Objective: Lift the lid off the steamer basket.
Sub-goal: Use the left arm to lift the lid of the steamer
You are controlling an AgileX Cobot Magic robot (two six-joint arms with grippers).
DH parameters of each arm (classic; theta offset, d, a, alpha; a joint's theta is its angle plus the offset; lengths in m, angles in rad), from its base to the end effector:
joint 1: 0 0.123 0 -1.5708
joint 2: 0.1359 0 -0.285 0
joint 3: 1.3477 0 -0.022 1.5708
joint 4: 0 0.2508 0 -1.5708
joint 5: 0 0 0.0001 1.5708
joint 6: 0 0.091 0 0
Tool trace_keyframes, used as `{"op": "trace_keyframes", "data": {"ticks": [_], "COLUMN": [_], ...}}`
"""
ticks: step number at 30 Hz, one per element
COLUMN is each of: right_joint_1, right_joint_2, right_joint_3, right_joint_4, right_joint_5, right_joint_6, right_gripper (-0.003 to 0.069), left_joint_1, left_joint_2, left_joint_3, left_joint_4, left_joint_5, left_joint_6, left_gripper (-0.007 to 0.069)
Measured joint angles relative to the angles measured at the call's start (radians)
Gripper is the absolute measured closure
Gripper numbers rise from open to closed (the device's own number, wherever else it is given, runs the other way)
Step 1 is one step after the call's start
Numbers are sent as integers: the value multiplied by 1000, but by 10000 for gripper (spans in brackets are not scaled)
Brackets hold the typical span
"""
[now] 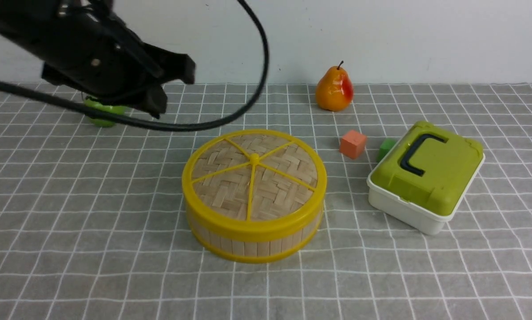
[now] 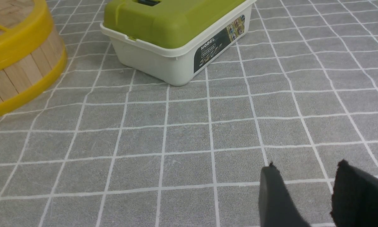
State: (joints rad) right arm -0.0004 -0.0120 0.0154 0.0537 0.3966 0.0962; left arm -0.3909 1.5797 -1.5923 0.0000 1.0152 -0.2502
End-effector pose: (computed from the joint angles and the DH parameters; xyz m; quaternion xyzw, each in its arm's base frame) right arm 0.0518 0.0019 0.1731 0.0529 0.8067 0.0511 0.5863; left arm 0.3179 -0.1310 0.3797 0.0666 0.9444 -0.1014 0.3055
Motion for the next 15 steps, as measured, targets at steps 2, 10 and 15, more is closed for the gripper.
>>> {"op": "trace_keyframes", "data": {"ticks": [2,10,15], "right_joint_1": [0,0,0], "right_joint_2": [0,0,0], "right_joint_3": [0,0,0], "right_joint_4": [0,0,0], "right_joint_5": [0,0,0], "right_joint_6": [0,0,0], "right_gripper": [418,418,418], "left_joint_1": [-29,-157,-210], "left_joint_2": [68,275,397], "left_joint_3": [-59,-264,-393], "left_joint_4": [0,55,136], "left_joint_5": [50,92,127], "left_joint_6": [8,64,71], "left_gripper": [636,504,298]}}
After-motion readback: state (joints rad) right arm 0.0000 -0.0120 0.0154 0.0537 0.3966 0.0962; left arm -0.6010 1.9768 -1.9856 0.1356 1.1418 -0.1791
